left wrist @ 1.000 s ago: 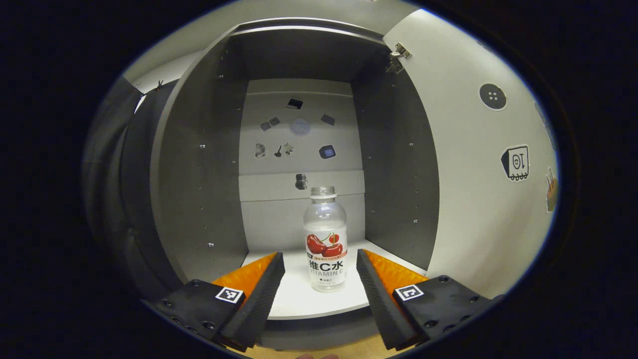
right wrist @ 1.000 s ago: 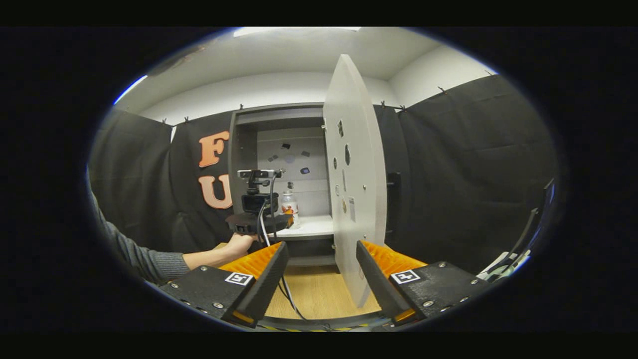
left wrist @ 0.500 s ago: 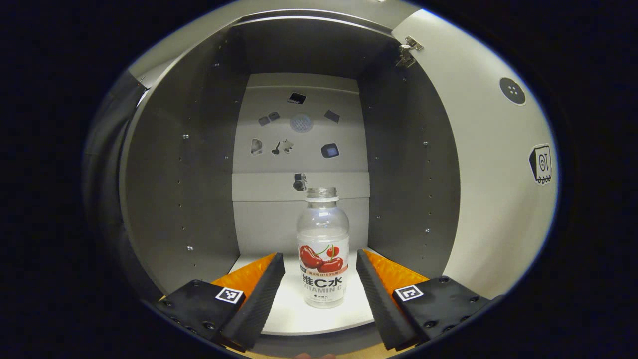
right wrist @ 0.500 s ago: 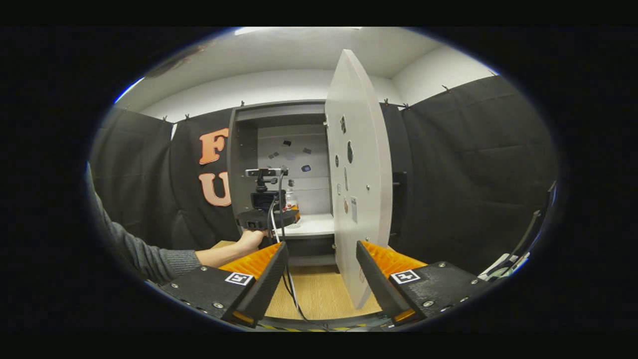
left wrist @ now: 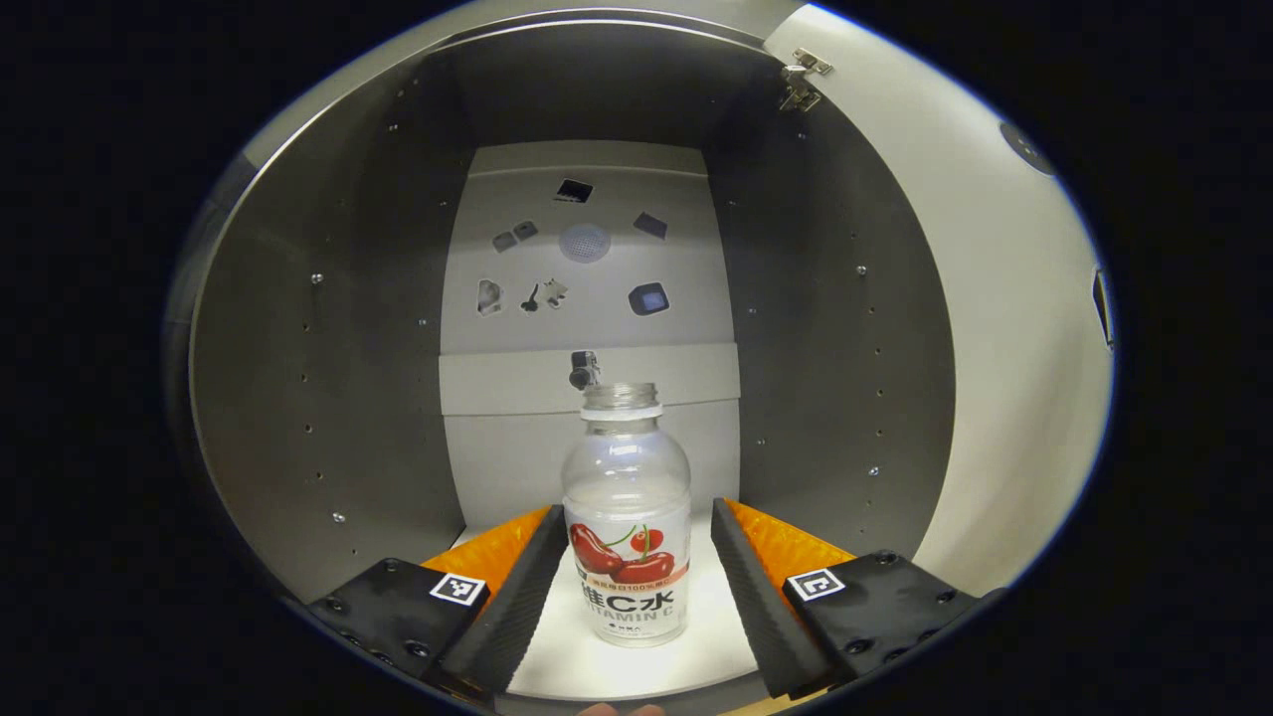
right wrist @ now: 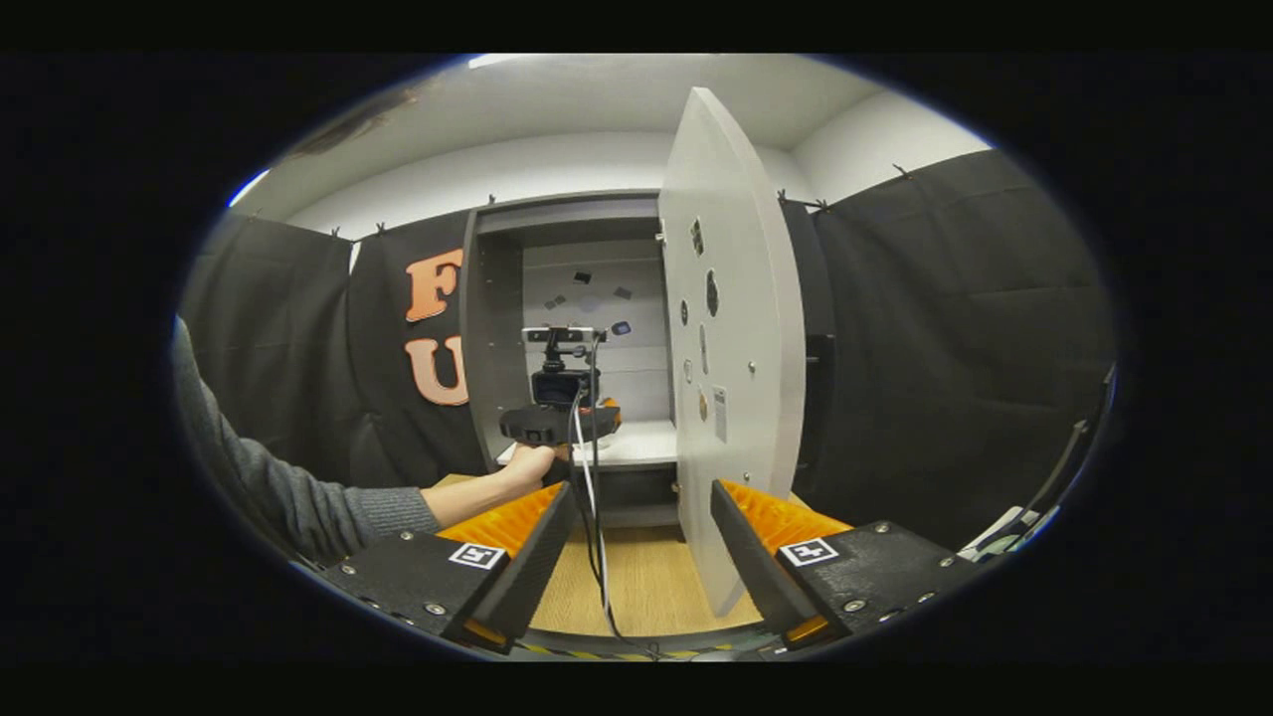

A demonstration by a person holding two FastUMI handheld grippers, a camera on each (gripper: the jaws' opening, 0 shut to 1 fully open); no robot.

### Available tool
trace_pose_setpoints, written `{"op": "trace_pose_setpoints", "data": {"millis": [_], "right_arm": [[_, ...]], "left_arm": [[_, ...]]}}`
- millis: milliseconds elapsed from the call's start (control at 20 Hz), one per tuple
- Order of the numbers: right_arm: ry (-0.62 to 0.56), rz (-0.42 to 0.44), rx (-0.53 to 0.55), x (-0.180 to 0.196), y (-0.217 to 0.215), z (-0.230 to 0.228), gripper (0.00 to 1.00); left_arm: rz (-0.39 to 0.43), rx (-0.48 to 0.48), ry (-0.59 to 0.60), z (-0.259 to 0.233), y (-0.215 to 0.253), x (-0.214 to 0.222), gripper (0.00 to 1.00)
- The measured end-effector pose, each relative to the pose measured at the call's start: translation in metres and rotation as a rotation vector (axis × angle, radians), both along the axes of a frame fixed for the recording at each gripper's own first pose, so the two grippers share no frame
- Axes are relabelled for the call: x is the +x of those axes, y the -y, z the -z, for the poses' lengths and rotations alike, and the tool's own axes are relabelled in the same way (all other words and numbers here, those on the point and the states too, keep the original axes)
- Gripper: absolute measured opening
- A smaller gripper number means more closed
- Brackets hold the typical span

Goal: Open the cabinet door with the right hand, grasp the bottle in the cabinet with the left hand and place it on the coaster, then close the cabinet door with the right hand.

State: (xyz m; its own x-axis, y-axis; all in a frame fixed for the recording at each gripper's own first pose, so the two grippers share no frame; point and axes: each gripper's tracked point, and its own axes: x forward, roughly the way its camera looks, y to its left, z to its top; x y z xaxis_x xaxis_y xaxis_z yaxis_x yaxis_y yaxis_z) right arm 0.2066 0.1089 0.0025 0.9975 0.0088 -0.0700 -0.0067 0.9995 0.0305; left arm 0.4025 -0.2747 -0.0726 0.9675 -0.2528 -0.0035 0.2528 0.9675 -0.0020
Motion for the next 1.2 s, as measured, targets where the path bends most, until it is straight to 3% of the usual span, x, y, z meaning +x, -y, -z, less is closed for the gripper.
{"op": "trace_pose_setpoints", "data": {"millis": [50,150,450,550,650,700,1200], "right_arm": [[-0.005,-0.002,0.003,-0.001,0.000,0.001,0.85],[-0.009,-0.004,0.010,-0.002,-0.002,0.001,0.89],[-0.026,-0.001,0.026,-0.003,-0.003,0.005,0.85],[-0.024,-0.004,0.032,-0.005,-0.005,0.004,0.85],[-0.026,0.000,0.029,-0.002,-0.004,0.006,0.81],[-0.026,0.000,0.029,-0.004,-0.004,0.005,0.85],[-0.019,-0.011,0.044,-0.004,-0.009,0.005,0.85]], "left_arm": [[-0.011,0.005,-0.006,0.003,-0.001,0.003,0.95],[-0.010,-0.013,-0.020,0.006,0.001,0.006,0.95],[-0.014,-0.007,-0.036,0.009,-0.001,0.020,0.94],[-0.009,-0.008,-0.038,0.010,0.001,0.020,0.85],[-0.003,-0.011,-0.038,0.009,0.002,0.019,0.85],[-0.002,-0.010,-0.036,0.009,0.003,0.020,0.86],[0.027,-0.041,-0.013,-0.017,-0.009,-0.008,0.84]]}}
